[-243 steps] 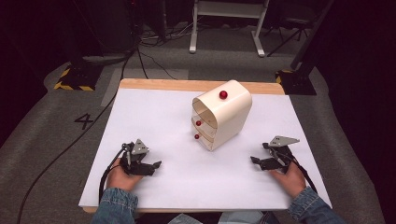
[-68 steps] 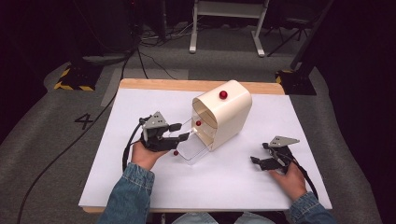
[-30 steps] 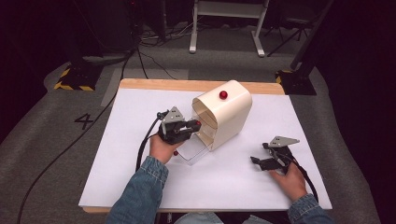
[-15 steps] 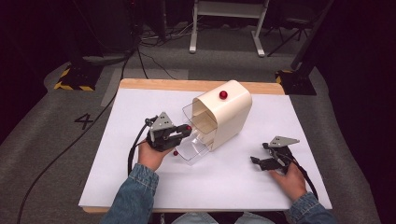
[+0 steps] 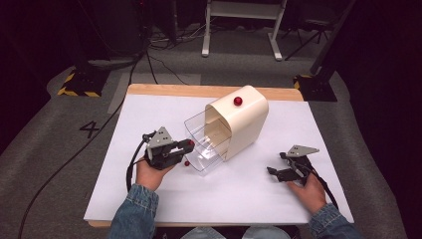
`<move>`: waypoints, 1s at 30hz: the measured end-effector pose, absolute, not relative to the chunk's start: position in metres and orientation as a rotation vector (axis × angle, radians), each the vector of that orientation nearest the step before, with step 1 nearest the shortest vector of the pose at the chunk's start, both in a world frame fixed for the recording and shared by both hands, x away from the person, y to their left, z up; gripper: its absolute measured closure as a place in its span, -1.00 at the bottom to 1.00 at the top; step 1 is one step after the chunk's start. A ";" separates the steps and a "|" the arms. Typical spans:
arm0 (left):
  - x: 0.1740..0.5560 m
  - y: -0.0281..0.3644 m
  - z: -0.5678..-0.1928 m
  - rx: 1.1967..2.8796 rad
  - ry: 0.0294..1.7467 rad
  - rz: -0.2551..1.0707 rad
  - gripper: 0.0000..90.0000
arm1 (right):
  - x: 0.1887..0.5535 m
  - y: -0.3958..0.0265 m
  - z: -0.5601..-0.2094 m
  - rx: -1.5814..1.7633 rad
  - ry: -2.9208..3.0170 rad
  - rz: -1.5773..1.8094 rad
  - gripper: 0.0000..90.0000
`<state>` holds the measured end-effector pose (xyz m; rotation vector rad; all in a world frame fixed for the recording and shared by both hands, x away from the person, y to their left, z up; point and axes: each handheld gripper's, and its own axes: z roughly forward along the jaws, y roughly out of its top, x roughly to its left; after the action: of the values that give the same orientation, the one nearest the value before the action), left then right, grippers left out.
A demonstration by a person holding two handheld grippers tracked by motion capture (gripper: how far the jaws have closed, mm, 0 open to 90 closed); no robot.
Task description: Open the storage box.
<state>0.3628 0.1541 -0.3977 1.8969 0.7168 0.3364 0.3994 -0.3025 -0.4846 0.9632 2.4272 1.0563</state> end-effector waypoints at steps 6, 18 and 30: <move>0.363 0.155 -0.400 1.900 0.716 0.325 0.61 | 0.399 -0.302 -0.485 0.963 2.427 1.056 -0.65; 0.362 0.160 -0.407 1.918 0.737 0.278 0.13 | 0.399 -0.302 -0.485 0.965 2.427 1.056 -0.65; 0.341 0.178 -0.406 1.969 0.747 0.345 0.01 | 0.399 -0.303 -0.485 0.963 2.428 1.057 -0.65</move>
<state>0.3411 0.1775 -0.4061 1.9688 0.7471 0.3451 0.3994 -0.3025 -0.4846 0.9628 2.4278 1.0571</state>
